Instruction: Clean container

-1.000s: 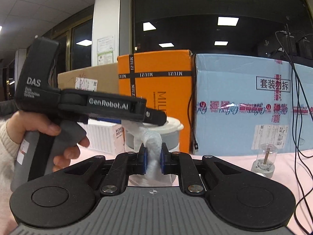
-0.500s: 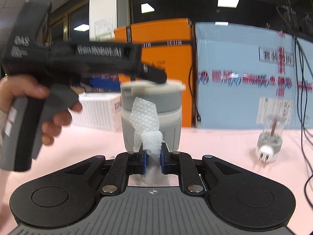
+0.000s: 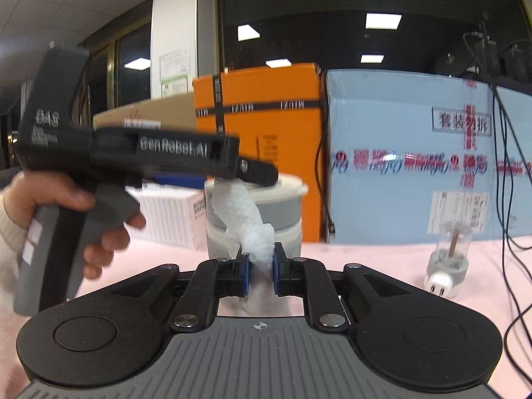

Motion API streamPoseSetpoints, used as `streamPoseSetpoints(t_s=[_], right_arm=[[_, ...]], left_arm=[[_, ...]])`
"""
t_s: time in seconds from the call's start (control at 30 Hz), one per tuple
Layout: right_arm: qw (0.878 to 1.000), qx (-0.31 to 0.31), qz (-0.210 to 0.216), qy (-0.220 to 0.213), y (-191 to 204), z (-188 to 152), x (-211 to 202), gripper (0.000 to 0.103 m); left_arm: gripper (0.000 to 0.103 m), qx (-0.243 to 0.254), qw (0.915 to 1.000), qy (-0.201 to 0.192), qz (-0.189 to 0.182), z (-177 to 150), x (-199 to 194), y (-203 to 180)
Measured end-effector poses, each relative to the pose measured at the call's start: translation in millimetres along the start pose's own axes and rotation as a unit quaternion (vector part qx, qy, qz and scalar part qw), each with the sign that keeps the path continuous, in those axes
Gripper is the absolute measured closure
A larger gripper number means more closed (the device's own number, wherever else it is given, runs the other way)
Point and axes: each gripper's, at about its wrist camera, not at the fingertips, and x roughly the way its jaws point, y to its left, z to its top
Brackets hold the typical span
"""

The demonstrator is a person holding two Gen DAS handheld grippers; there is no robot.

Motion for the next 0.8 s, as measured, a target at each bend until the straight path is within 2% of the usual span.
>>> streamPoseSetpoints(t_s=[0.13, 0.23, 0.63, 0.8], right_arm=[[0.999, 0.008, 0.000, -0.031, -2, 11, -5, 0.091], [1.000, 0.007, 0.000, -0.030, -2, 11, -2, 0.091], [1.000, 0.008, 0.001, 0.016, -3, -10, 6, 0.091], [0.999, 0.006, 0.005, 0.050, -3, -20, 13, 0.091]], left_arm=[[0.000, 0.002, 1.0000, 0.000, 0.001, 0, 0, -1], [0.000, 0.002, 1.0000, -0.001, 0.002, 0, -1, -1], [0.000, 0.002, 1.0000, -0.002, 0.004, 0, 0, 0], [0.000, 0.004, 1.0000, -0.001, 0.001, 0, 0, -1]])
